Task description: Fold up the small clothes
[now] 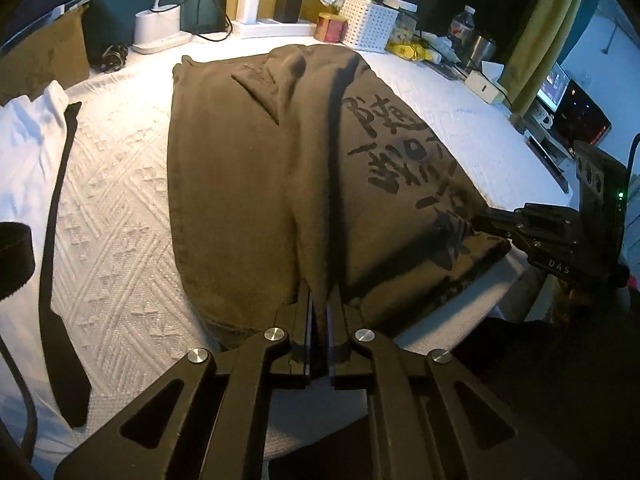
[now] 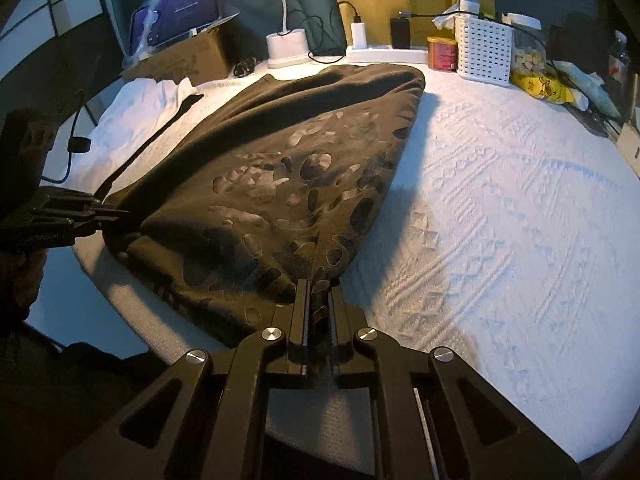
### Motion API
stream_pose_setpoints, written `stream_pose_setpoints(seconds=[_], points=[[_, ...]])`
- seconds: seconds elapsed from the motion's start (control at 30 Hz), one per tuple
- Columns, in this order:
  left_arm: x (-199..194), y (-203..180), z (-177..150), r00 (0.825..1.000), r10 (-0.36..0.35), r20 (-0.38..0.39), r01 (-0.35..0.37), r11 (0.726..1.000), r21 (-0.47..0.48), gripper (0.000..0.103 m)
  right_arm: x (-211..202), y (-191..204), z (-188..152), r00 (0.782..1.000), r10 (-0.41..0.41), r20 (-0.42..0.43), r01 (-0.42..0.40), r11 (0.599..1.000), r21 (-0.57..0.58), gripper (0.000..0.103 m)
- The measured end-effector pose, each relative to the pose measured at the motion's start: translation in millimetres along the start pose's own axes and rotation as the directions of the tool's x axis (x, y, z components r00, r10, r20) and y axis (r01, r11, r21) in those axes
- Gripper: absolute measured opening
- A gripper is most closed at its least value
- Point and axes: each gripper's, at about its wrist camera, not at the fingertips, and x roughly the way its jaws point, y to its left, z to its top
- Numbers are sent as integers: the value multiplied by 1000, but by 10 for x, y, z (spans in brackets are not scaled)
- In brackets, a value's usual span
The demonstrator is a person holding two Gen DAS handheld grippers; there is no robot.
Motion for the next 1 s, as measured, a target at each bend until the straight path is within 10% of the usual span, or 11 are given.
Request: stream_pose_setpoints(seconds=[0.07,0.2,1.0], points=[[-2,-52,37,999,53,-6,-52,997,60,16,6,-5,16,1000,-3,-7,3,1000,-4,9],[-55,-31,198,996,82,30,-84,993,81,71,-2,-17,56,1000,-10,-19,10,1000,-5,27],[299,379,1136,983,113,144,-119,993,28,72,227,-660,876,993,-97,60,92,993,76,39]])
